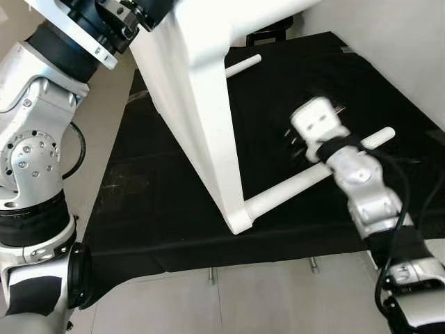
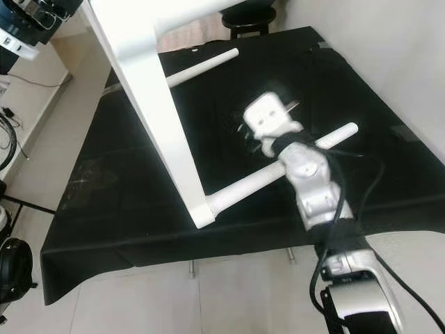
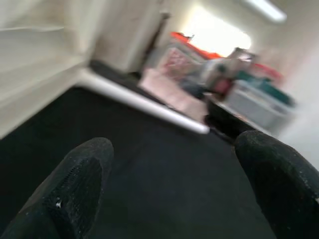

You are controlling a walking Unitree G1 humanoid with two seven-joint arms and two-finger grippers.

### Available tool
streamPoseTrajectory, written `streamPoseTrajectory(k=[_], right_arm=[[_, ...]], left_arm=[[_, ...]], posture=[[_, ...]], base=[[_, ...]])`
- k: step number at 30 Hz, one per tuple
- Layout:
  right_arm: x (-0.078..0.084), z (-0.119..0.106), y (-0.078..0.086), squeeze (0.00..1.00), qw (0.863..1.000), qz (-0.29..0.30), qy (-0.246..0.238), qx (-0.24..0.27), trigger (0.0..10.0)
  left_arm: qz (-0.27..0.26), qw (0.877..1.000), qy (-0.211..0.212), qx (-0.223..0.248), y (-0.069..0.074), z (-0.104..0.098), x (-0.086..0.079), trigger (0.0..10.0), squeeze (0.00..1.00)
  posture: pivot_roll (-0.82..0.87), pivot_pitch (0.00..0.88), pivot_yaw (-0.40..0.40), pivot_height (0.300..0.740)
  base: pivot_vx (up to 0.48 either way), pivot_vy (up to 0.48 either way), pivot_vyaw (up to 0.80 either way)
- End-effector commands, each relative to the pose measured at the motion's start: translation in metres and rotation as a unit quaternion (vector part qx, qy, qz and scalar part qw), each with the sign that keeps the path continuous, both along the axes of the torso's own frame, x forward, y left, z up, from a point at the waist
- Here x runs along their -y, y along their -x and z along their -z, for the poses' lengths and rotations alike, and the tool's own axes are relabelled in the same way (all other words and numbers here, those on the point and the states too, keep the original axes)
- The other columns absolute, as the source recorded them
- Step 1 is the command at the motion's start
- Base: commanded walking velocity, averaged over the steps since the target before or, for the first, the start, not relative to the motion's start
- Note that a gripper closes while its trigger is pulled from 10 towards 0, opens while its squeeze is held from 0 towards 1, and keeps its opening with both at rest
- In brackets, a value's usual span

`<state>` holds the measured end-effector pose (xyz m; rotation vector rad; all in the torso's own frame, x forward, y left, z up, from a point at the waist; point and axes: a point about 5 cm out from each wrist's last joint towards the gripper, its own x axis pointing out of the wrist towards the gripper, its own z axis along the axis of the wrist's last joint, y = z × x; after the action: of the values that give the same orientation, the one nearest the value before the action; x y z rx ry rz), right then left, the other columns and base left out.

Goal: Building children table

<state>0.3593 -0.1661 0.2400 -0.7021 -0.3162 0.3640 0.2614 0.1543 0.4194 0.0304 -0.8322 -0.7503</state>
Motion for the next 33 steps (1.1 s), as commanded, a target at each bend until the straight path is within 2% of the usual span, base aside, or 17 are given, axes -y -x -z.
streamPoseTrajectory(k=[1, 5, 8, 9, 10, 16, 17, 19, 21, 24, 25, 27, 28, 29, 30, 31, 33], right_arm=[[-0.012, 0.003, 0.005, 0.91, 0.999, -0.032, 0.005, -0.012, 10.0], [-0.015, 0.005, 0.007, 0.90, 0.999, -0.033, 0.000, -0.016, 10.0], [-0.019, 0.007, 0.008, 0.90, 0.999, -0.035, -0.001, -0.020, 10.0], [-0.019, 0.007, 0.008, 0.90, 0.999, -0.035, -0.001, -0.020, 10.0], [-0.022, 0.009, 0.010, 0.90, 0.999, -0.041, 0.001, -0.025, 10.0], [-0.027, 0.012, 0.013, 0.90, 0.998, -0.054, 0.006, -0.038, 10.0], [-0.028, 0.012, 0.014, 0.90, 0.998, -0.055, 0.005, -0.040, 10.0], [-0.028, 0.012, 0.014, 0.90, 0.998, -0.055, 0.005, -0.040, 10.0], [-0.029, 0.012, 0.015, 0.90, 0.998, -0.052, 0.002, -0.041, 10.0], [-0.029, 0.011, 0.015, 0.90, 0.998, -0.050, -0.001, -0.041, 10.0], [-0.028, 0.010, 0.015, 0.90, 0.998, -0.048, -0.005, -0.040, 10.0], [-0.028, 0.010, 0.015, 0.90, 0.998, -0.048, -0.005, -0.040, 10.0], [-0.028, 0.010, 0.015, 0.90, 0.998, -0.048, -0.006, -0.040, 10.0], [-0.028, 0.009, 0.015, 0.90, 0.998, -0.049, -0.010, -0.039, 10.0], [-0.028, 0.009, 0.015, 0.90, 0.998, -0.049, -0.010, -0.039, 10.0], [-0.030, 0.009, 0.015, 0.90, 0.998, -0.051, -0.015, -0.039, 10.0], [-0.030, 0.009, 0.015, 0.90, 0.998, -0.053, -0.017, -0.040, 10.0]], left_arm=[[-0.012, 0.997, -0.030, -0.076, -0.018, 0.026, -0.002, 10.0, 0.00], [-0.004, 0.997, -0.025, -0.075, -0.015, 0.025, -0.003, 10.0, 0.00], [0.055, 0.997, 0.010, -0.050, -0.003, 0.005, -0.005, 10.0, 0.00], [0.055, 0.997, 0.010, -0.050, -0.003, 0.005, -0.005, 10.0, 0.00], [0.072, 0.996, 0.019, -0.038, 0.001, -0.005, -0.006, 10.0, 0.00], [0.099, 0.994, 0.032, -0.040, 0.004, -0.013, -0.005, 10.0, 0.00], [0.106, 0.992, 0.025, -0.059, 0.001, -0.009, -0.004, 10.0, 0.00], [0.106, 0.992, 0.025, -0.059, 0.001, -0.009, -0.004, 10.0, 0.00], [0.095, 0.990, -0.024, -0.101, -0.004, 0.010, -0.001, 10.0, 0.00], [0.084, 0.989, -0.043, -0.111, -0.006, 0.016, -0.001, 10.0, 0.00], [0.062, 0.991, -0.053, -0.110, -0.011, 0.017, -0.003, 10.0, 0.00], [0.062, 0.991, -0.053, -0.110, -0.011, 0.017, -0.003, 10.0, 0.00], [0.059, 0.991, -0.049, -0.108, -0.012, 0.015, -0.004, 10.0, 0.00], [0.068, 0.993, -0.042, -0.089, -0.010, 0.005, -0.003, 10.0, 0.00], [0.068, 0.993, -0.042, -0.089, -0.010, 0.005, -0.003, 10.0, 0.00], [0.096, 0.993, -0.039, -0.059, -0.002, -0.012, 0.002, 10.0, 0.00], [0.107, 0.992, -0.041, -0.050, 0.002, -0.017, 0.004, 10.0, 0.00]], posture=[[-0.07, 0.142, 0.109, 0.740], [-0.07, 0.139, 0.110, 0.740], [-0.07, 0.135, 0.112, 0.740], [-0.07, 0.135, 0.112, 0.740], [-0.07, 0.133, 0.112, 0.740], [-0.07, 0.134, 0.115, 0.740], [-0.07, 0.135, 0.115, 0.740], [-0.07, 0.135, 0.115, 0.740], [-0.07, 0.140, 0.116, 0.740], [-0.07, 0.140, 0.115, 0.740], [-0.07, 0.139, 0.116, 0.740], [-0.07, 0.139, 0.116, 0.740], [-0.07, 0.139, 0.116, 0.740], [-0.06, 0.139, 0.117, 0.740], [-0.06, 0.139, 0.117, 0.740], [-0.06, 0.138, 0.118, 0.740], [-0.06, 0.137, 0.117, 0.740]], base=[[0.000, 0.000, 0.00], [0.000, 0.000, 0.00], [0.000, 0.000, 0.00], [0.000, 0.000, 0.00], [0.000, 0.000, 0.00], [0.000, 0.000, 0.00], [0.000, 0.000, 0.00], [0.000, 0.000, 0.00], [0.000, 0.000, 0.00], [0.000, 0.000, 0.00], [0.000, 0.000, 0.00], [0.000, 0.000, 0.00], [0.000, 0.000, 0.00], [0.000, 0.000, 0.00], [0.000, 0.000, 0.00], [0.000, 0.000, 0.00], [0.000, 0.000, 0.00]])
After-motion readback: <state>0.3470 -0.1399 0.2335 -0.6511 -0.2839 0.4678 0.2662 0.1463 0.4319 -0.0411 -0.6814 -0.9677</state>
